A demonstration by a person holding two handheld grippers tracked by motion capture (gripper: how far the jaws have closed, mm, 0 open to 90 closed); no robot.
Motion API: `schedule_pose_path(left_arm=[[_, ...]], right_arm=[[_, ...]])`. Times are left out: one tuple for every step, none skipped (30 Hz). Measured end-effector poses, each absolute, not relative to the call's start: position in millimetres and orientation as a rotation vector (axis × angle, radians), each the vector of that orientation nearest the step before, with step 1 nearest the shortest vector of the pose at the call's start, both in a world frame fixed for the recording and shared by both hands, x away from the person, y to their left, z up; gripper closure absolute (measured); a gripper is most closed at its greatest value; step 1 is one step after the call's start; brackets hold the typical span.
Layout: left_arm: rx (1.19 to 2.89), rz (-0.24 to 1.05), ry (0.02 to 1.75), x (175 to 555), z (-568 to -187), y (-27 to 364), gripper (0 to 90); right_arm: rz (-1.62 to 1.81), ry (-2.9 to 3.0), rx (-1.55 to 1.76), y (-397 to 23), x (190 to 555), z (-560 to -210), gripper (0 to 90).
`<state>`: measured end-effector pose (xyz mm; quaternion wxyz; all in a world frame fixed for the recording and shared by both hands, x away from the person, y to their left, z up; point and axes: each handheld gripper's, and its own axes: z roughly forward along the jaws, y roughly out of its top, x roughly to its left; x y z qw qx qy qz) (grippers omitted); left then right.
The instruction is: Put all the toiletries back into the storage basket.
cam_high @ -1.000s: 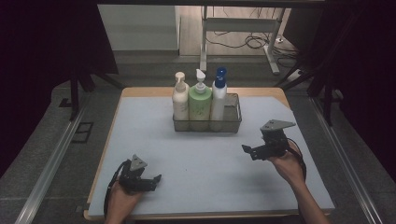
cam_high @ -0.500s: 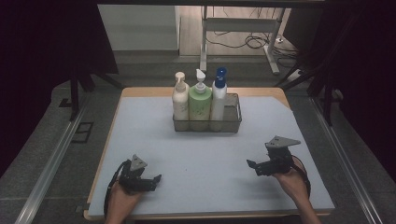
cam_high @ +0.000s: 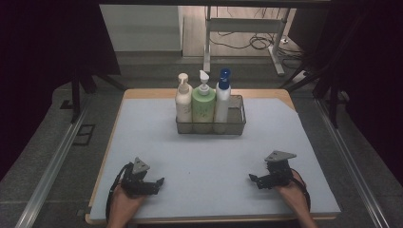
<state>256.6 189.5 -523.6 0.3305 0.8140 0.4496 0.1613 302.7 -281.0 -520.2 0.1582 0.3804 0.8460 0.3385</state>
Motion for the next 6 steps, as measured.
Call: schedule_pose_path(left_arm=[[2.128,0.421,1.176,256.6,-523.6,189.4,12.3],[2.129,0.422,1.176,256.6,-523.7,189.4,12.4],[2.131,0.422,1.174,256.5,-523.7,189.4,12.3],[2.132,0.422,1.174,256.4,-523.7,189.2,12.3],[2.134,0.422,1.174,256.6,-523.5,189.3,12.3],[2.135,0.42,1.174,256.6,-523.5,189.2,12.4]], right_arm=[[0.965,2.427,1.102,-281.2,303.3,-521.2,0.0],[0.97,2.421,1.102,-281.6,303.0,-520.7,0.0],[0.967,2.422,1.1,-281.3,302.7,-521.0,0.0],[0.965,2.423,1.101,-281.2,302.6,-521.5,0.0],[0.966,2.422,1.105,-281.5,302.4,-521.7,0.0],[0.967,2.422,1.104,-281.3,302.6,-521.7,0.0]])
